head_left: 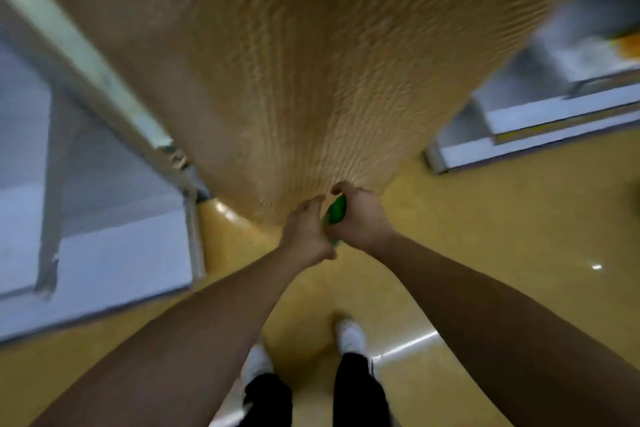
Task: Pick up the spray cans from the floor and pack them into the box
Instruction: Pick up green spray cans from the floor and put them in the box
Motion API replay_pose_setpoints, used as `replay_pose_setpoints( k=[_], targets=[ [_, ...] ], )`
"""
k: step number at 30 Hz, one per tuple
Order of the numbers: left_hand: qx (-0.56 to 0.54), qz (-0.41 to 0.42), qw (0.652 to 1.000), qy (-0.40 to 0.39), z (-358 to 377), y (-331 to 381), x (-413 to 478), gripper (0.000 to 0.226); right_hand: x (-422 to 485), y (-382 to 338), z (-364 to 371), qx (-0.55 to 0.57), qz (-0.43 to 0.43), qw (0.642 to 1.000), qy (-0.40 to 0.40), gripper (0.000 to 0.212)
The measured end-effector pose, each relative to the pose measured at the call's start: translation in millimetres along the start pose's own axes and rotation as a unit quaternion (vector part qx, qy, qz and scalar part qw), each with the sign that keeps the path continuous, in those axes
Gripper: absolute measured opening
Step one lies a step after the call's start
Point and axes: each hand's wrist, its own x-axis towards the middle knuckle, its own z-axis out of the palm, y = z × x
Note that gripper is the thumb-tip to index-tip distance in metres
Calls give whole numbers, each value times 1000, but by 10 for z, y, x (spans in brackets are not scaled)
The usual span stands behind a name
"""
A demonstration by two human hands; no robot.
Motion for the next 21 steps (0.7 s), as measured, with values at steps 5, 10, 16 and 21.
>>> replay_pose_setpoints(
  k=[5, 10, 16, 21],
  targets=[
    [-25, 168, 984, -57, -159, 1957, -304, 115, -853, 235, -2012, -18, 31, 991, 126, 65],
    [3, 325, 944, -54, -113, 3998, -832, 75, -1938, 603, -3816, 22, 71, 948, 308, 87],
    [-53, 460, 886, -16, 262, 6250, -1560, 57, -3149, 1077, -5463, 71, 58, 851, 516, 84],
    [-82, 543, 834, 44, 612, 7551, -1994, 52, -3801, 1543, -6386, 102, 43, 760, 640, 76]
  ],
)
